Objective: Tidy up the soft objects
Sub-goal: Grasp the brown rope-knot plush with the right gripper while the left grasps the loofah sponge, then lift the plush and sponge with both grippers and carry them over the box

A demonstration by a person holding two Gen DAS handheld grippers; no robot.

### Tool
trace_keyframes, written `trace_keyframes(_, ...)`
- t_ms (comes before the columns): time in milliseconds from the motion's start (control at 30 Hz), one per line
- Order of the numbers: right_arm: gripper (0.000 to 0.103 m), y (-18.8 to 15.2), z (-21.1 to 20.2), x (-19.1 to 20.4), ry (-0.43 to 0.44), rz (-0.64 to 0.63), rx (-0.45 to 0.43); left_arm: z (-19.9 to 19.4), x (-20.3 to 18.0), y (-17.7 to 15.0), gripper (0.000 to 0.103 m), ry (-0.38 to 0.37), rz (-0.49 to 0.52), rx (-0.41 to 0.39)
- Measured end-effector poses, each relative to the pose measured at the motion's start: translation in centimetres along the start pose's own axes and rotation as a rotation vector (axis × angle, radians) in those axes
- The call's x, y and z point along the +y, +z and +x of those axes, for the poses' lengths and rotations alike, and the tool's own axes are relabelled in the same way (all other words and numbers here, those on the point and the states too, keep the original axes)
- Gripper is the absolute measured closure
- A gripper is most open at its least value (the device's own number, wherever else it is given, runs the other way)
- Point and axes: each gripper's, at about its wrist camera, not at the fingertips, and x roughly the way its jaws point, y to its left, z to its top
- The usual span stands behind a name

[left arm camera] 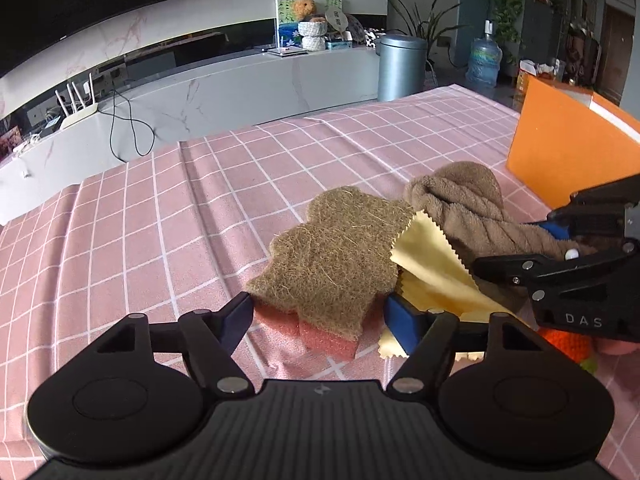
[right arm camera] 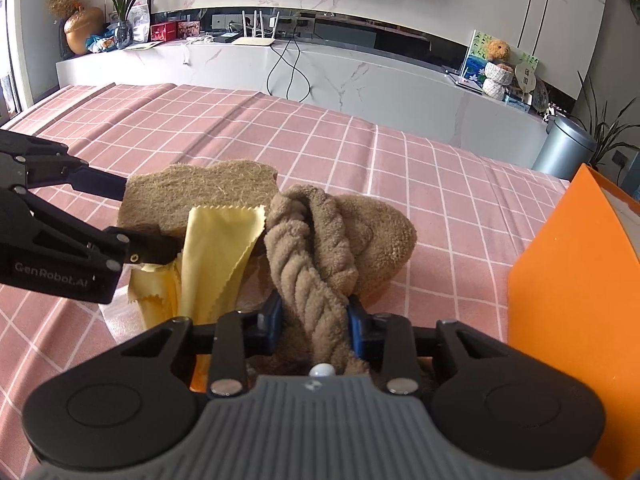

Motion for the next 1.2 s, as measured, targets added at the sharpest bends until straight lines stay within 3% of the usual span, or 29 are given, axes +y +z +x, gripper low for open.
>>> trace_keyframes(200, 0.076, 0.1, -0.7, -0.1, -0.006, 0.0, -0.029, -1.1, 0.0, 0.7, 0.04, 0.04, -0.073, -0.006)
trace_keyframes(233, 0.076, 0.2, -0.9, -0.1, -0.005, 0.0, -0.035, -1.3, 0.2, 0.7, 0.059, 0.036, -0.091, -0.009)
trace_keyframes(267, 0.076, 0.2, -1.0, -0.1, -0.005, 0.0, -0.039, -1.5, 0.4, 0.8, 0.071, 0.033, -0.114, -0.006)
trace_keyframes(533, 0.076, 0.6, -1.7, -0.4, -0.006, 0.015, -0.075, -3.4, 1.2, 0.7, 0.072, 0.013, -0.195, 0.011)
trace_keyframes(733, 0.076, 0.9, -2.2, -0.7, -0.023, 0.015, -0.114, -4.6, 1.5, 0.4, 0.073, 0.061, -0.231, 0.016)
trace_keyframes(1200, 0.076, 1.7, -4.9, -1.4, -0.028, 0.019, -0.198, -7.8, 1.0, 0.0, 0.074, 0.079, -0.311, -0.07)
